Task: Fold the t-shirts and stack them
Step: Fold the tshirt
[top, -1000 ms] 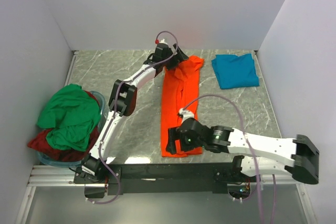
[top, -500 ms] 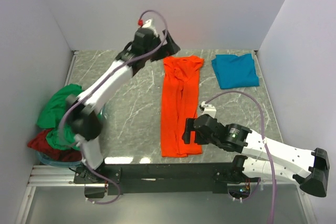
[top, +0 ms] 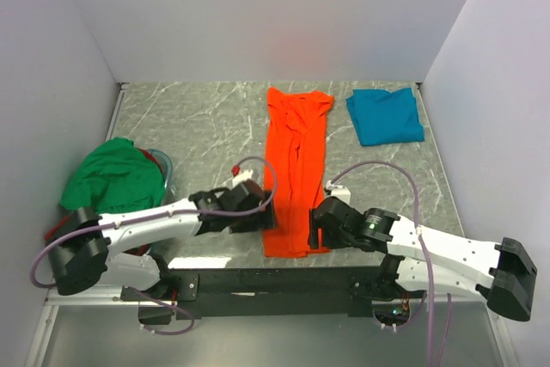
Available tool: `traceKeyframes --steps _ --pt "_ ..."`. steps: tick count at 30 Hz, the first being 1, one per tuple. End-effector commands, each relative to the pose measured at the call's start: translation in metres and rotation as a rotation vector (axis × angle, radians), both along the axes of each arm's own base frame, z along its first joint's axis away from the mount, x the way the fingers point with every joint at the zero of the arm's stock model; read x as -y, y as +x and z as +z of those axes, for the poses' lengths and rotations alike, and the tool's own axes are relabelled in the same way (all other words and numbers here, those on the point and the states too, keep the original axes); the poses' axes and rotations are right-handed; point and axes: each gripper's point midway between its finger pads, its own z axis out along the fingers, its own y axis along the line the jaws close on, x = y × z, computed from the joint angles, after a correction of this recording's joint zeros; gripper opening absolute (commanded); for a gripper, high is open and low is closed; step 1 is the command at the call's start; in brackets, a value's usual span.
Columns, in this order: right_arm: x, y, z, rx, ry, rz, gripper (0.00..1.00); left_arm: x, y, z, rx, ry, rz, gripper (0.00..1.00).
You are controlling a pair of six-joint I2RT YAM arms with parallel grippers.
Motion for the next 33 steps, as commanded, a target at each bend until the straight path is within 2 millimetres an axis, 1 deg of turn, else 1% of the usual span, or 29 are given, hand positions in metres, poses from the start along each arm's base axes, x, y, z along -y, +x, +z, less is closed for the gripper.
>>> traceKeyframes --steps 1,2,4,7,10,11,12,14,16,17,19,20,23,25,26,27,29,33 --pt "-0.007 0.003 -0.009 -0.004 -0.001 0.023 0.76 0.005 -0.028 0.008 -0.047 -0.082 0.062 0.89" --pt "-0.006 0.003 -0.011 -0.004 -0.013 0.023 0.76 0.005 -0.038 0.002 -0.074 -0.074 0.050 0.84" --pt "-0.003 0.004 -0.017 -0.010 -0.044 0.022 0.75 0.002 -0.056 -0.014 -0.129 -0.041 0.044 0.80" --pt "0.001 0.007 -0.024 -0.008 -0.084 0.002 0.74 0.002 -0.073 -0.029 -0.185 -0.020 0.026 0.70" --pt "-0.003 0.007 -0.028 -0.018 -0.076 0.014 0.73 0.012 -0.083 -0.036 -0.217 -0.045 -0.005 0.61" --pt "-0.003 0.007 -0.029 -0.021 -0.077 0.020 0.72 0.014 -0.086 -0.038 -0.229 -0.046 -0.013 0.55" --pt "-0.003 0.006 -0.032 -0.030 -0.086 0.022 0.72 0.015 -0.088 -0.041 -0.239 -0.040 -0.009 0.53" --pt "-0.002 0.008 -0.034 -0.025 -0.096 0.021 0.71 0.013 -0.091 -0.051 -0.249 -0.005 -0.005 0.48" --pt "0.000 0.008 -0.038 -0.030 -0.114 0.022 0.70 0.010 -0.088 -0.058 -0.244 0.029 0.015 0.44" --pt "0.000 0.008 -0.039 -0.034 -0.117 0.023 0.69 0.008 -0.087 -0.061 -0.246 0.047 0.023 0.40" --pt "0.003 0.007 -0.044 -0.045 -0.135 0.020 0.68 0.006 -0.084 -0.065 -0.245 0.084 0.047 0.39" --pt "0.004 0.006 -0.046 -0.052 -0.143 0.018 0.68 0.000 -0.084 -0.069 -0.251 0.121 0.058 0.37" --pt "0.007 0.004 -0.052 -0.065 -0.157 0.012 0.68 0.001 -0.083 -0.071 -0.254 0.136 0.066 0.35" --pt "0.008 0.004 -0.052 -0.067 -0.159 0.012 0.67 0.007 -0.083 -0.067 -0.249 0.102 0.052 0.36" --pt "0.008 0.005 -0.052 -0.064 -0.159 0.009 0.67 0.008 -0.083 -0.065 -0.247 0.090 0.048 0.39" --pt "0.008 0.005 -0.050 -0.061 -0.156 0.010 0.67 0.009 -0.082 -0.064 -0.244 0.081 0.050 0.40" --pt "0.008 0.006 -0.049 -0.059 -0.153 0.009 0.67 0.009 -0.081 -0.060 -0.234 0.079 0.056 0.42" --pt "0.007 0.008 -0.044 -0.051 -0.140 0.007 0.67 0.006 -0.077 -0.058 -0.220 0.091 0.075 0.42"
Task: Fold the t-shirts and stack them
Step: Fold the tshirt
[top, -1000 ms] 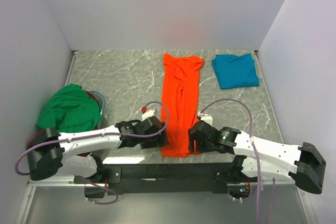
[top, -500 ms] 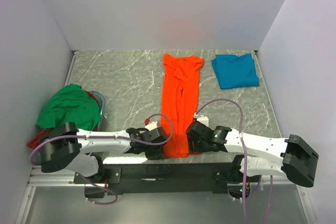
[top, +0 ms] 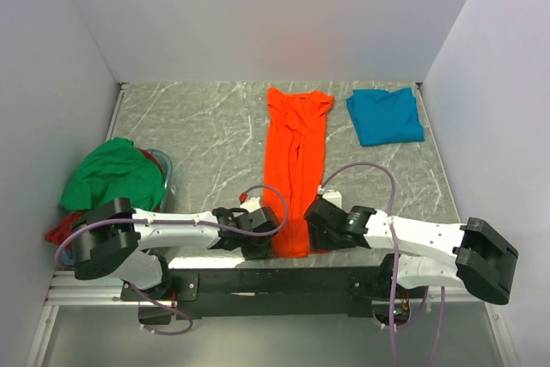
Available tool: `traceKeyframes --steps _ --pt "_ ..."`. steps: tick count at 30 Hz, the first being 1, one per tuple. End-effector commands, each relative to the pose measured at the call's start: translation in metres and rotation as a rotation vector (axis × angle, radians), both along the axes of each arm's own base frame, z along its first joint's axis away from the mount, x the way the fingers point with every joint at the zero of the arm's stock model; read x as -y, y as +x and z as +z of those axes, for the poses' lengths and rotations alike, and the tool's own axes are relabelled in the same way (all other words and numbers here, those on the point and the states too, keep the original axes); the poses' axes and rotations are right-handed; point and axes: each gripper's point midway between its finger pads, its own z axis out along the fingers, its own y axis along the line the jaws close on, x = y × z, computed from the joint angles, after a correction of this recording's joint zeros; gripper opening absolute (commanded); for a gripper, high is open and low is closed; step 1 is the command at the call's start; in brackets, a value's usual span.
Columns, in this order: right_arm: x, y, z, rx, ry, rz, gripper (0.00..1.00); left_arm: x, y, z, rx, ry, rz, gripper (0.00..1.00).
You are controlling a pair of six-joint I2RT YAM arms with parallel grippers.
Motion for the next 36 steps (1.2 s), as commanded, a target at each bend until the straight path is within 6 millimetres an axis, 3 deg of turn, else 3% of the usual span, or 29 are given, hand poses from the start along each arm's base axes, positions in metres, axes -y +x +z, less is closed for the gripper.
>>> traceKeyframes --steps 1,6,10,16,25,28,29,30,33,36 --pt "0.001 0.006 0.006 0.029 0.010 -0.010 0.67 -0.006 0.007 0.004 0.034 0.026 0.032 0.42" --pt "0.006 0.008 0.008 0.032 0.002 -0.023 0.67 -0.007 0.008 0.012 0.046 0.032 0.028 0.41" --pt "0.005 0.007 0.007 0.022 0.017 -0.020 0.66 -0.003 0.011 0.026 0.074 -0.028 0.029 0.47" --pt "0.002 0.005 0.006 0.011 0.035 -0.009 0.66 0.000 0.018 0.024 0.091 -0.041 0.050 0.48" --pt "0.005 0.002 0.003 -0.001 0.031 -0.019 0.64 0.002 0.019 -0.004 0.035 0.021 0.018 0.33" --pt "0.006 -0.001 0.000 -0.014 0.032 -0.023 0.62 -0.003 0.014 -0.014 0.010 0.047 0.015 0.18" --pt "0.007 -0.002 -0.001 -0.017 0.030 -0.026 0.62 -0.006 0.013 -0.014 0.004 0.059 0.020 0.05" --pt "0.009 -0.003 -0.002 -0.019 0.027 -0.027 0.62 -0.009 0.012 -0.016 -0.001 0.069 0.031 0.01" --pt "0.014 -0.006 -0.005 -0.031 0.010 -0.039 0.57 -0.015 0.010 -0.014 -0.004 0.068 0.050 0.01" --pt "0.024 -0.009 -0.008 -0.043 -0.025 -0.058 0.47 -0.024 0.009 -0.016 -0.007 0.089 0.070 0.01"
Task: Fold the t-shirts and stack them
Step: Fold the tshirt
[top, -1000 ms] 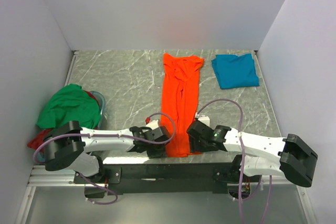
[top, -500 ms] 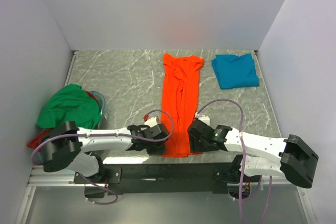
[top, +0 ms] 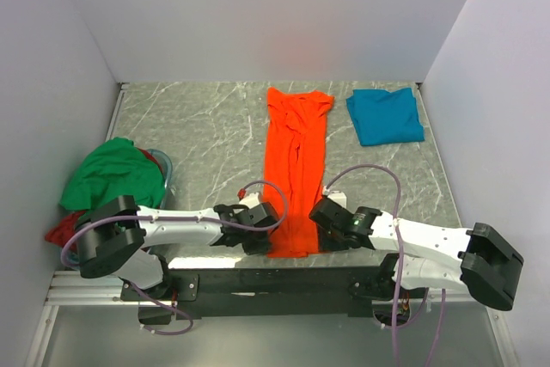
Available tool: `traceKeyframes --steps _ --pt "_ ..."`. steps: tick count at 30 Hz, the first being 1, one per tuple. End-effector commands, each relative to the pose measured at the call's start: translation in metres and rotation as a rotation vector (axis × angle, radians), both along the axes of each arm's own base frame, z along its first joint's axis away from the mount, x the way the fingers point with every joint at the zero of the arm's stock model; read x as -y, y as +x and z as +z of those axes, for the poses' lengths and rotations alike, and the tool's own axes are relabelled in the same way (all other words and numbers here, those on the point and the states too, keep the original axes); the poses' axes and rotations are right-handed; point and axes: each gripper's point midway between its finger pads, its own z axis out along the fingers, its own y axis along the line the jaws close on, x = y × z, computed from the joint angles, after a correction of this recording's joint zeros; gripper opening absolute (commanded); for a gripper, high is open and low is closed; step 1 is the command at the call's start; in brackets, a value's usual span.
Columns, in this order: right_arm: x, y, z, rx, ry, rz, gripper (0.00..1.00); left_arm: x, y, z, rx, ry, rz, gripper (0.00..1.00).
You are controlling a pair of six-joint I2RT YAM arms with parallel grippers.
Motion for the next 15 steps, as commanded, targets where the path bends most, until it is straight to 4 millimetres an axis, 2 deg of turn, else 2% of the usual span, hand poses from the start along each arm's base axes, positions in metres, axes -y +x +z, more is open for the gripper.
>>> traceKeyframes --steps 1,3,6,12,13,15 --pt "0.015 -0.007 -0.006 -0.028 -0.044 -0.041 0.37 -0.027 -0.008 -0.011 -0.027 0.083 0.031 0.01" --pt "0.017 -0.010 -0.006 -0.035 -0.039 -0.050 0.35 -0.031 -0.010 -0.012 -0.033 0.089 0.041 0.01" --pt "0.024 -0.013 -0.004 -0.050 -0.059 -0.084 0.24 -0.035 -0.012 -0.012 -0.035 0.091 0.050 0.01" --pt "0.030 -0.027 -0.007 -0.121 -0.075 -0.125 0.24 -0.040 -0.014 -0.012 -0.041 0.095 0.062 0.01" --pt "0.040 -0.029 -0.008 -0.126 -0.118 -0.157 0.23 -0.041 -0.014 -0.013 -0.042 0.096 0.066 0.01" --pt "0.047 -0.033 -0.010 -0.132 -0.131 -0.171 0.20 -0.040 -0.015 -0.013 -0.048 0.084 0.066 0.01"
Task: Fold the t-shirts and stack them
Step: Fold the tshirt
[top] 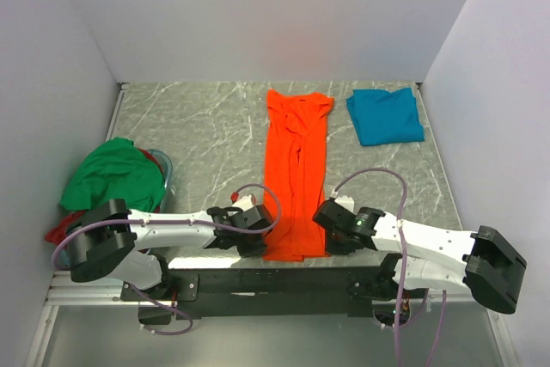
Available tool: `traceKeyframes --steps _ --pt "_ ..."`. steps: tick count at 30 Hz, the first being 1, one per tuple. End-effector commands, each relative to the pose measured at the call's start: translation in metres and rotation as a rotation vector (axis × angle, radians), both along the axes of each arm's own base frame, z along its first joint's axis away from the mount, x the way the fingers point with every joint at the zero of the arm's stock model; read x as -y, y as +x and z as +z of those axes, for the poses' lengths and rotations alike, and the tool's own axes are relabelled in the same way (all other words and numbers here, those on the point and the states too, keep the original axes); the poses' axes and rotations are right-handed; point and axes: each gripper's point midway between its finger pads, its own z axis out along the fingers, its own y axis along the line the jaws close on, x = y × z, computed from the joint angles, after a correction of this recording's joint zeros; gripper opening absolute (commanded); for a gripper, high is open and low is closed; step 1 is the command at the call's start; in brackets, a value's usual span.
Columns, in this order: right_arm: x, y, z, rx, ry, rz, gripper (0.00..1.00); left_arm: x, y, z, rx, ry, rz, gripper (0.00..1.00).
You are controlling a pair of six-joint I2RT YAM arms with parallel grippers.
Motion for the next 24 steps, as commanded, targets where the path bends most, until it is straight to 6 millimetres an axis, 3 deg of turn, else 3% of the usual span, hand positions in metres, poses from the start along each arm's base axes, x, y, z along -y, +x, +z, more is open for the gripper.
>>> traceKeyframes --steps 1,6,14,18,20,24 --pt "0.033 -0.021 -0.009 -0.073 -0.099 -0.054 0.17 -0.026 -0.010 -0.013 -0.030 0.082 0.011 0.01" --pt "0.025 -0.022 -0.007 -0.056 -0.020 -0.040 0.09 -0.031 -0.013 -0.013 -0.041 0.075 0.026 0.01" --pt "0.033 -0.029 -0.007 -0.082 -0.040 -0.096 0.14 -0.044 -0.020 -0.012 -0.051 0.082 0.041 0.01" --pt "0.014 -0.035 -0.005 -0.117 0.064 -0.061 0.17 -0.034 -0.026 -0.007 -0.054 0.014 0.026 0.01" --pt "0.015 -0.039 -0.007 -0.123 0.082 -0.065 0.19 -0.032 -0.030 -0.008 -0.066 0.005 0.035 0.01" --pt "0.023 -0.044 -0.013 -0.127 0.078 -0.096 0.10 -0.035 -0.037 -0.011 -0.079 0.015 0.042 0.01"
